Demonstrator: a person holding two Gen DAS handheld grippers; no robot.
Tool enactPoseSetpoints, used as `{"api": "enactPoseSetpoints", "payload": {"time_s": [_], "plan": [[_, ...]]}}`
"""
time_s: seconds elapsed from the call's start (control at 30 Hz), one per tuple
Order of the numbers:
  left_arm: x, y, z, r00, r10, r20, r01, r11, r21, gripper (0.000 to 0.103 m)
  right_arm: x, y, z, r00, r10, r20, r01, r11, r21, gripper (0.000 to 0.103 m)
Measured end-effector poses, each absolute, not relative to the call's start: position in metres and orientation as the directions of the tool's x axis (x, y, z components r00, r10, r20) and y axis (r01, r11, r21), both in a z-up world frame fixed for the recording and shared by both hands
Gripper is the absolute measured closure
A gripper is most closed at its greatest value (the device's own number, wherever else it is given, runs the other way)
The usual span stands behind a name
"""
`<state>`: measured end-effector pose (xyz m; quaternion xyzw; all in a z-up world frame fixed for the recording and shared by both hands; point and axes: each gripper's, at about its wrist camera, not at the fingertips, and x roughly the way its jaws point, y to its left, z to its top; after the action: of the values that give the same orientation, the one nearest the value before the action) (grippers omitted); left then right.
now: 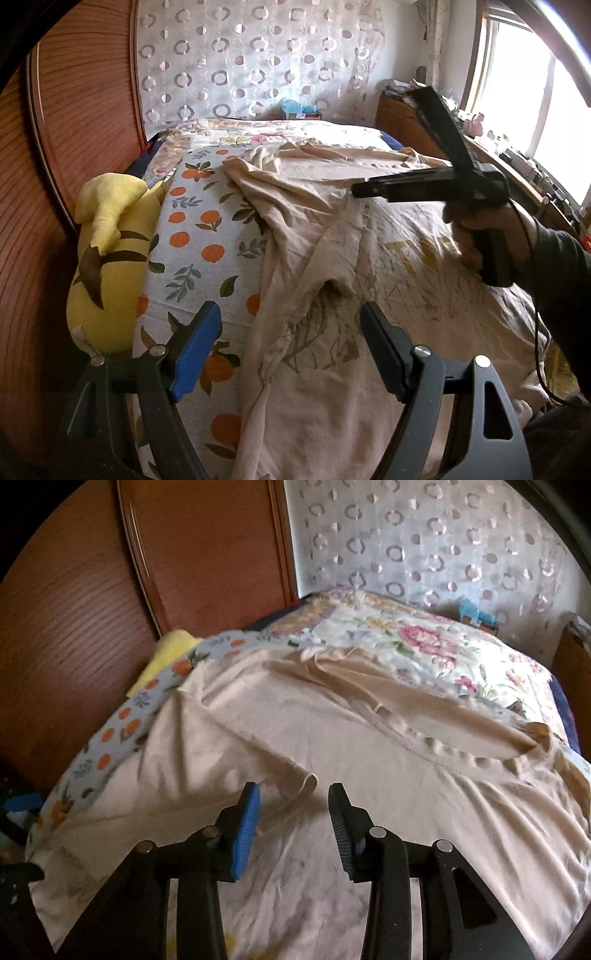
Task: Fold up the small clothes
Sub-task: 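Lift and fold the shirt side further inward with the right tool, release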
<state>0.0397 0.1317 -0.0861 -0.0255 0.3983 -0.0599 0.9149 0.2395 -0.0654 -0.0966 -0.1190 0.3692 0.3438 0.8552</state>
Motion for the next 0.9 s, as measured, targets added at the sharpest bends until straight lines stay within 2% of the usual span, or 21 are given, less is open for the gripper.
{"api": "enactPoseSetpoints", "payload": {"time_s": [0.1,0.13,0.17,0.2,0.3,0.43,0.53,0.63,0.7,0.77,0.9], "plan": [[0.04,0.131,-0.089,0.671,-0.131,-0.73,0.088,0.991,-0.097,0.025,0.242,-0.054,-0.095,0.488,0.489,-0.723,-0.697,0.717,0.015,0.063],[0.04,0.131,-0.09,0.669,-0.131,-0.731,0.087,0.991,-0.098,0.025,0.242,-0.052,-0.095,0.482,0.492,-0.725,-0.706,0.708,0.012,0.073],[0.04,0.131,-0.091,0.668,-0.131,-0.733,0.086,0.991,-0.099,0.025,0.24,-0.05,-0.095,0.476,0.494,-0.728,-0.719,0.695,0.002,0.095],[0.04,0.131,-0.092,0.666,-0.132,-0.734,0.085,0.991,-0.101,0.025,0.237,-0.048,-0.094,0.476,0.492,-0.729,-0.73,0.683,-0.015,0.098],[0.038,0.131,-0.093,0.668,-0.135,-0.732,0.087,0.991,-0.104,0.025,0.229,-0.054,-0.085,0.504,0.504,-0.701,-0.737,0.675,-0.044,0.1],[0.036,0.132,-0.091,0.671,-0.14,-0.728,0.088,0.99,-0.11,0.025,0.231,-0.08,-0.068,0.592,0.467,-0.657,-0.656,0.753,-0.056,0.1],[0.036,0.13,-0.091,0.671,-0.144,-0.728,0.091,0.99,-0.112,0.025,0.234,-0.087,-0.071,0.594,0.431,-0.679,-0.646,0.759,-0.083,0.1],[0.039,0.125,-0.09,0.674,-0.153,-0.723,0.098,0.988,-0.118,0.025,0.242,-0.089,-0.082,0.559,0.397,-0.728,-0.647,0.758,-0.084,0.09],[0.04,0.12,-0.087,0.676,-0.157,-0.72,0.108,0.988,-0.113,0.025,0.242,-0.096,-0.083,0.57,0.395,-0.72,-0.643,0.761,-0.091,0.078],[0.042,0.115,-0.085,0.679,-0.163,-0.716,0.118,0.987,-0.113,0.025,0.241,-0.107,-0.083,0.569,0.411,-0.712,-0.638,0.767,-0.067,0.059],[0.047,0.102,-0.085,0.678,-0.176,-0.714,0.142,0.984,-0.107,0.025,0.231,-0.139,-0.084,0.589,0.386,-0.71,-0.613,0.786,-0.081,0.056]]}}
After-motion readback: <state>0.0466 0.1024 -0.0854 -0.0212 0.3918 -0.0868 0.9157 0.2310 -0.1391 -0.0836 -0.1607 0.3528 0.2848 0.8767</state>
